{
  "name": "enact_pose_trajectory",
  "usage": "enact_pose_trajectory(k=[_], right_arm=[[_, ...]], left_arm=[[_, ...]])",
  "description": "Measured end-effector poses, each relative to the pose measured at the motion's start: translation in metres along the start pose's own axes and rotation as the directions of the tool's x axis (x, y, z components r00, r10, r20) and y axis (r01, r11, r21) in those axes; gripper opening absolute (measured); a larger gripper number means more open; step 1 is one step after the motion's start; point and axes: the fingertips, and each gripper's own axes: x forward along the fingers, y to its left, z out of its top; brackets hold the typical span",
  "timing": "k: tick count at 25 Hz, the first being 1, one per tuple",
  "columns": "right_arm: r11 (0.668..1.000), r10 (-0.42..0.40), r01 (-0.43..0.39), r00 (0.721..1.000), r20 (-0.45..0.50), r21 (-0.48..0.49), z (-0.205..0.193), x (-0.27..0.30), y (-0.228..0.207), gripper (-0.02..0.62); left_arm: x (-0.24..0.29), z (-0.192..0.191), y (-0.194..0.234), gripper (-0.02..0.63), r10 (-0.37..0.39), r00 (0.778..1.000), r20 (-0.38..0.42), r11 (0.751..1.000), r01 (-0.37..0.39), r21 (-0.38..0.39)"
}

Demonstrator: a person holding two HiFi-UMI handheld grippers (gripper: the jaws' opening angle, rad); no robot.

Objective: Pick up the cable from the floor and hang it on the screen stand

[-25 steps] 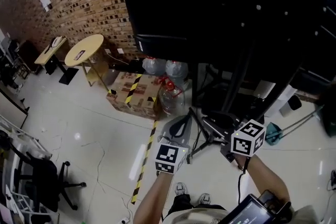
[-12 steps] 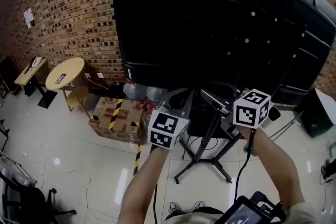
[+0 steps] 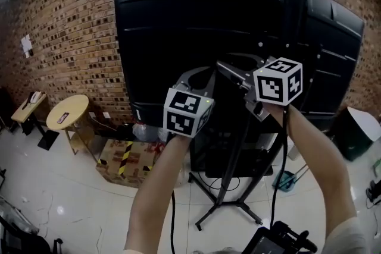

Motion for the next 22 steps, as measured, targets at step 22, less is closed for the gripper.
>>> enact_pose_trajectory(k=[22], right_arm=[[0.886,-0.44,0.454,0.887,0.137,-0.091,0.196,-0.072,-0.16,0.126]], left_arm=[[0.106,0.158,-0.019,0.017,-0.071,0.967,0.244,0.997,0.062,0.043]])
